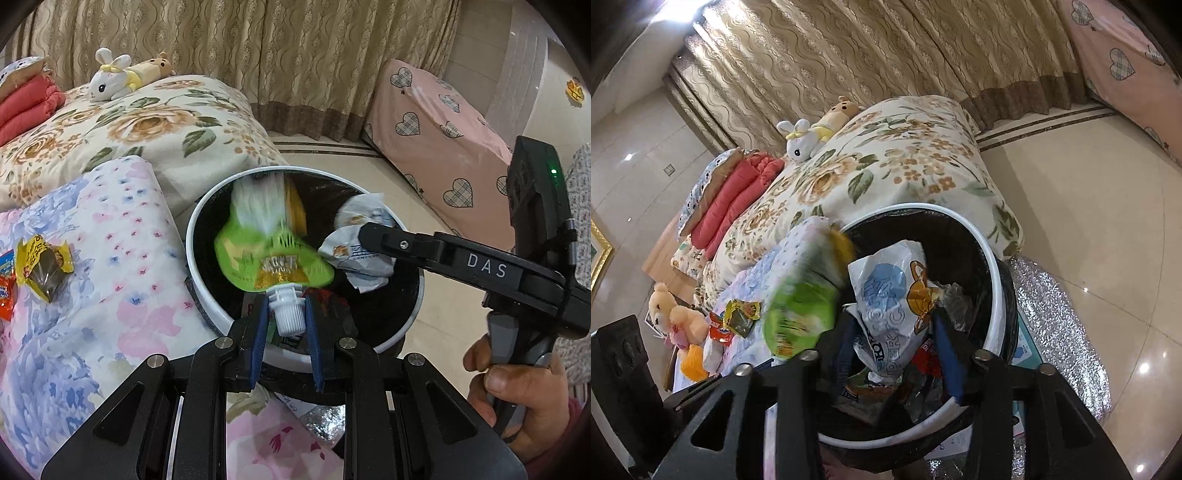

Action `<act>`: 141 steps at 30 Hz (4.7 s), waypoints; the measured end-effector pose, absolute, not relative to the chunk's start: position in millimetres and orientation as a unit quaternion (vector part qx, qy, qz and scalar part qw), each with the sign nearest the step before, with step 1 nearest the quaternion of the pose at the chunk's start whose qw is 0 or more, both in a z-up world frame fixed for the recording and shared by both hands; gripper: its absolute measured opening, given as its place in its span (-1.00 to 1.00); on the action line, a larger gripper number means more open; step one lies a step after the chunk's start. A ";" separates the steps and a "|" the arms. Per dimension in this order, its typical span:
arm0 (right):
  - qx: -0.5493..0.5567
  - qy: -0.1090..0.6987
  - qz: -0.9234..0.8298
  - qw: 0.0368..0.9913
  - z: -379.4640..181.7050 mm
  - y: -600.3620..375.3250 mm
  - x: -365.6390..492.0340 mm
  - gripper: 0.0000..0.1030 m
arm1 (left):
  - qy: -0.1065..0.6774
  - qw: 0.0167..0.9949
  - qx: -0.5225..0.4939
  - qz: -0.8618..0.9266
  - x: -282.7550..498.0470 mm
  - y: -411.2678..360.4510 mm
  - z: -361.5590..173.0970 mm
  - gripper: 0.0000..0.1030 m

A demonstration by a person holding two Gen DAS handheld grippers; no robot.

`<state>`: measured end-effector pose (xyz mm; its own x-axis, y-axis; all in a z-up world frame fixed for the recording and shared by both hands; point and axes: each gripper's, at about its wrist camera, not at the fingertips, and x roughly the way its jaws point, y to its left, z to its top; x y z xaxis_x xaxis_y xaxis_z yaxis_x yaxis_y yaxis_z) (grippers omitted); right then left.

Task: Collect trash
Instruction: 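Open both tools to drop the pouch and wrapper into the bin, then move both open tools back over the trash on the bed, then grasp the orange foam net with the left tool while the right tool grasps the white foam block, then carry the orange net and white foam block toward the trash bin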

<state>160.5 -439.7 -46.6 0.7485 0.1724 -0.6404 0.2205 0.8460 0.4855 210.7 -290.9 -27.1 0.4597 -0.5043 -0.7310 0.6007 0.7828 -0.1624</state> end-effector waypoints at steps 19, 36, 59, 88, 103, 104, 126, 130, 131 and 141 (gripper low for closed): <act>0.264 0.351 0.009 0.898 -35.3 -406.8 159.8 0.39 | 0.403 0.876 -0.008 -0.264 199.1 -209.2 -26.6 -0.23; 0.213 0.362 0.082 0.904 -26.1 -306.5 164.0 0.52 | 0.403 0.896 -0.071 -0.173 176.1 -94.7 -39.1 -0.16; 0.177 0.400 0.146 0.887 -52.7 -215.5 180.9 0.67 | 0.408 0.902 -0.114 -0.081 162.1 0.5 -58.6 -0.02; 0.130 0.411 0.220 0.875 -67.0 -128.8 241.5 0.67 | 0.405 0.906 -0.125 -0.006 219.5 82.1 -61.9 0.05; 0.079 0.433 0.240 0.865 -78.5 -83.5 285.8 0.27 | 0.409 0.906 -0.103 -0.040 259.3 87.9 -67.9 -0.58; 0.077 0.435 0.240 0.864 -79.4 -81.9 288.1 0.10 | 0.407 0.907 -0.101 -0.042 259.0 87.1 -67.5 -0.60; 0.130 0.409 0.217 0.877 -61.4 -143.7 215.5 -0.06 | 0.387 0.911 -0.112 -0.090 194.5 41.1 -47.0 -0.74; 0.137 0.399 0.207 0.883 -53.9 -162.8 198.7 -0.06 | 0.388 0.908 -0.112 -0.108 188.9 22.7 -43.9 -0.74; 0.138 0.398 0.203 0.884 -52.3 -166.7 195.5 -0.06 | 0.389 0.908 -0.110 -0.114 187.3 16.6 -43.0 -0.74; 0.166 0.381 0.172 0.893 -43.8 -214.3 164.8 -0.06 | 0.393 0.903 -0.084 -0.154 175.2 -31.1 -37.2 -0.74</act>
<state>164.8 -214.3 -43.8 0.6507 0.4330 -0.6238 -0.1798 0.8860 0.4274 175.2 -31.1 -37.2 0.6439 -0.3446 -0.6832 0.2131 0.9383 -0.2724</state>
